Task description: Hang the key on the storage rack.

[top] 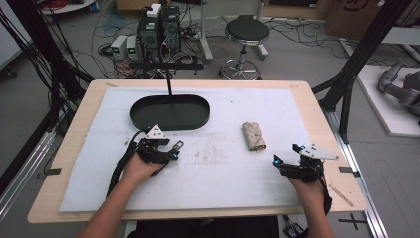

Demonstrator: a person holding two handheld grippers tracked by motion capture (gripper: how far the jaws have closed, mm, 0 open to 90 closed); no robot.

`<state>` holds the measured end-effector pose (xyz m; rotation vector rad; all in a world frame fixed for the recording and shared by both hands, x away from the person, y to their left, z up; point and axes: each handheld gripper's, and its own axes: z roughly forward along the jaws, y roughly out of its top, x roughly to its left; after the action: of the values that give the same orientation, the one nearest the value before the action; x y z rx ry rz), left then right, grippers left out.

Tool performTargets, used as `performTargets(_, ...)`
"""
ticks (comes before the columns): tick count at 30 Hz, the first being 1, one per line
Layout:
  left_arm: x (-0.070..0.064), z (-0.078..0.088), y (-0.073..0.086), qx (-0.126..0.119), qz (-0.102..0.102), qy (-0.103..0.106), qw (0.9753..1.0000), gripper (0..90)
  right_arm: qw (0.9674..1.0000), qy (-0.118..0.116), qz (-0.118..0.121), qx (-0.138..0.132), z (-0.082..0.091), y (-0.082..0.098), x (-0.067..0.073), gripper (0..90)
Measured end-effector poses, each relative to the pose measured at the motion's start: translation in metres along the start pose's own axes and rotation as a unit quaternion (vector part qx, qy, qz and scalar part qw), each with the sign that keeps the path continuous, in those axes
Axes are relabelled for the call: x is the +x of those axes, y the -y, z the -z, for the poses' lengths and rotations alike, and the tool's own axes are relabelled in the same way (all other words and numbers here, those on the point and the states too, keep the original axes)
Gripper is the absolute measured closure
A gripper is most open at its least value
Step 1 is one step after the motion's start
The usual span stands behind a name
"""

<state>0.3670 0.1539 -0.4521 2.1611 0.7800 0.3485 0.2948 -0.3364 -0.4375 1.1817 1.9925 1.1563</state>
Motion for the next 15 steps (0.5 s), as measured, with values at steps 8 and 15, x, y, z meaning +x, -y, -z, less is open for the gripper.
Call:
performTargets(8,-0.0012,0.0056,0.0017,0.004,0.007,-0.007,0.9999,52.5,1.0000,0.000,0.000,0.001,-0.0008,0.0003,-0.0009,15.1)
performTargets(15,-0.0051,0.0088,0.0014,0.012,-0.009,-0.007,0.9999,66.1,1.0000,-0.001,0.000,0.001,-0.0002,0.0007,-0.0010,15.1)
